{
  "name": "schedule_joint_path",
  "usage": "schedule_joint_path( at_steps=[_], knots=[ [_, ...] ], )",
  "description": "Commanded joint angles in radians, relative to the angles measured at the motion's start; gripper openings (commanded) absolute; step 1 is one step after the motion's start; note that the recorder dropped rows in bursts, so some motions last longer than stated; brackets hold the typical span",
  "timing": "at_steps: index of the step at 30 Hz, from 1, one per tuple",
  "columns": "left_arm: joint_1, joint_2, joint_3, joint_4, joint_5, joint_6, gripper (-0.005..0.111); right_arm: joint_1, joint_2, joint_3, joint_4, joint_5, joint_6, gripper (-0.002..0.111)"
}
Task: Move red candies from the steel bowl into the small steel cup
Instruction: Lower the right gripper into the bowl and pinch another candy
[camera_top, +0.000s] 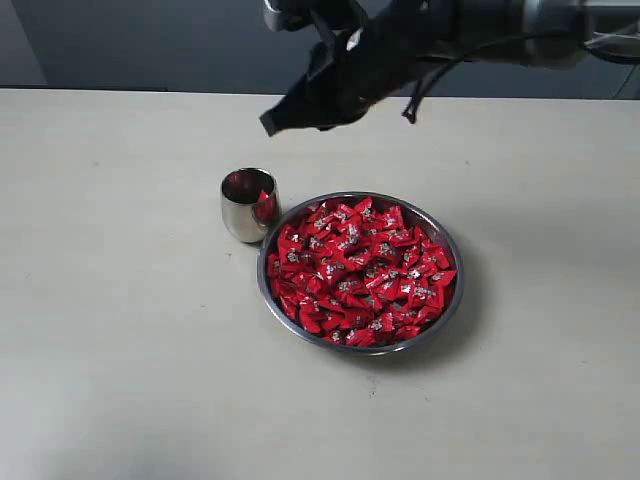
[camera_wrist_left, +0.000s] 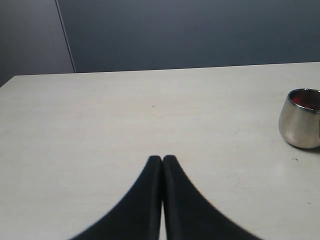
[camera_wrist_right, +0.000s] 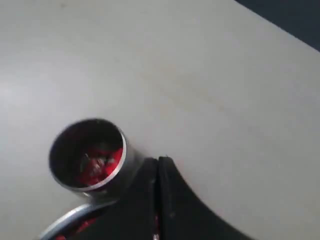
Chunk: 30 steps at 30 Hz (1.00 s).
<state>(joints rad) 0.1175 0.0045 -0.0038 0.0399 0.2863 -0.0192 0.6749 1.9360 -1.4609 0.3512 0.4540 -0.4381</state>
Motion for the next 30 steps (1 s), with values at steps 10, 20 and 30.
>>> schedule_joint_path(
  at_steps=[10,20,30],
  knots=[
    [0.001,-0.004,0.004,-0.001,-0.002,-0.001,0.000,-0.127,-0.230,0.353,0.013,-0.017,0.003,-0.001],
    [0.001,-0.004,0.004,-0.001,-0.002,-0.001,0.000,-0.125,-0.159,0.349,0.013,0.009,-0.055,-0.001],
    [0.001,-0.004,0.004,-0.001,-0.002,-0.001,0.000,-0.125,-0.090,0.250,0.050,0.097,-0.096,-0.001]
  ],
)
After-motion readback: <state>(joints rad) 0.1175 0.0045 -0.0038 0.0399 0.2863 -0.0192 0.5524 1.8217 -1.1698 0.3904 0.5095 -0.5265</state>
